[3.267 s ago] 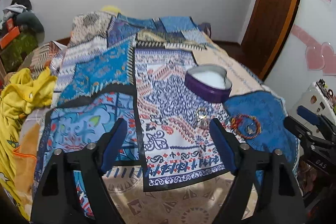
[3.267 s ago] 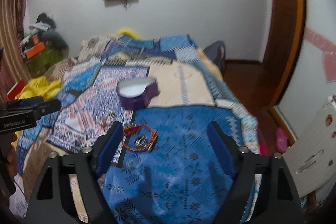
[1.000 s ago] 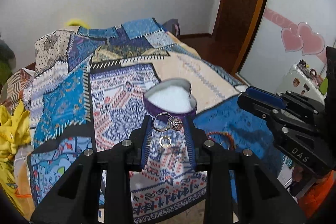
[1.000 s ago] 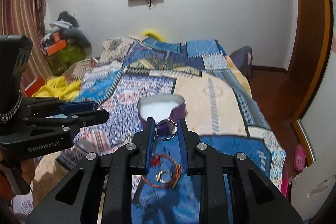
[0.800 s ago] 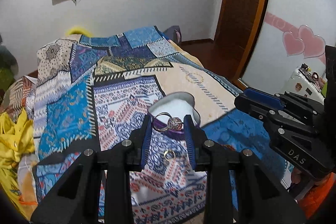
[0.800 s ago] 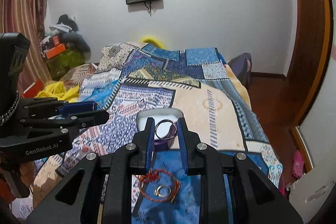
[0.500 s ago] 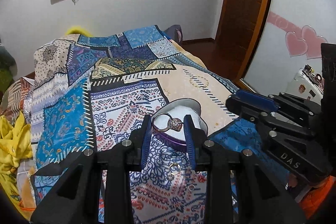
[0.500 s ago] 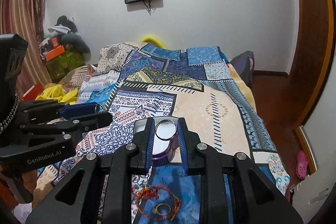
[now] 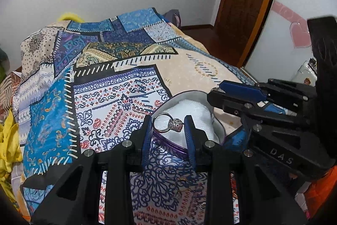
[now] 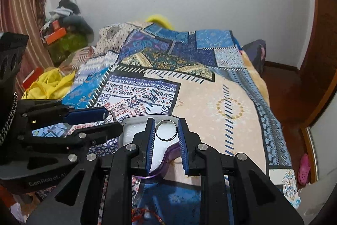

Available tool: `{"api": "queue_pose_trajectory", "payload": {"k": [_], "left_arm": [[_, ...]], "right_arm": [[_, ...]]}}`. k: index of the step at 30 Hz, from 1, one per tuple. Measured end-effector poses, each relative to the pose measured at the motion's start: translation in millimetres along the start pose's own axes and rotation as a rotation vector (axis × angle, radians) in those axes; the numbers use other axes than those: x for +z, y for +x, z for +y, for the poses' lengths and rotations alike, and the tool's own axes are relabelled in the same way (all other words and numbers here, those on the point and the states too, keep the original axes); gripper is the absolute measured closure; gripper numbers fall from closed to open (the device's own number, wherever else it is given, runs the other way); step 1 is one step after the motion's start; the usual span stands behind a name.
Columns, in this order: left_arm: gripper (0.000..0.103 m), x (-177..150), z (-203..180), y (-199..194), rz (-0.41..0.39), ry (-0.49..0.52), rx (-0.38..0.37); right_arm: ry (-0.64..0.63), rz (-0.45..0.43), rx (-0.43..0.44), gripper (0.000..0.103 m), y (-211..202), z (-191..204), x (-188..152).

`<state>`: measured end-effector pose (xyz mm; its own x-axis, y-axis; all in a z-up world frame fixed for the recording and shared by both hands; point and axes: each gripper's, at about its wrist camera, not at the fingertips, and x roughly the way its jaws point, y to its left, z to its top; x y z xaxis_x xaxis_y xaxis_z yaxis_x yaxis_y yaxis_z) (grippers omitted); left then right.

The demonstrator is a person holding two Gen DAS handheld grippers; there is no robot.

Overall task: Organize jewelry
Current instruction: 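Drop silver ring into purple tin with left tool while right tool drops gold ring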

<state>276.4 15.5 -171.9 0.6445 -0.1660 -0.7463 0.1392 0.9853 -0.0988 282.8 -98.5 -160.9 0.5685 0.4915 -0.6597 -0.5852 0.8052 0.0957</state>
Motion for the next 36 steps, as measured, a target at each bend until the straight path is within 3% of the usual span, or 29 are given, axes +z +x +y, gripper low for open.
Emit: {"api": "queue_pose_trajectory", "payload": {"k": [9, 20, 36], "left_arm": [[0.073, -0.3, 3.1, 17.4, 0.039, -0.011, -0.022], [0.073, -0.6, 3.3, 10.6, 0.027, -0.004, -0.026], [0.073, -2.2, -1.6, -37.3, -0.031, 0.001, 0.013]], "right_arm": [[-0.008, 0.075, 0.062, 0.083, 18.2, -4.1, 1.2], [0.003, 0.104, 0.068, 0.083, 22.4, -6.8, 3.3], [-0.011, 0.029, 0.014, 0.078, -24.7, 4.9, 6.2]]}}
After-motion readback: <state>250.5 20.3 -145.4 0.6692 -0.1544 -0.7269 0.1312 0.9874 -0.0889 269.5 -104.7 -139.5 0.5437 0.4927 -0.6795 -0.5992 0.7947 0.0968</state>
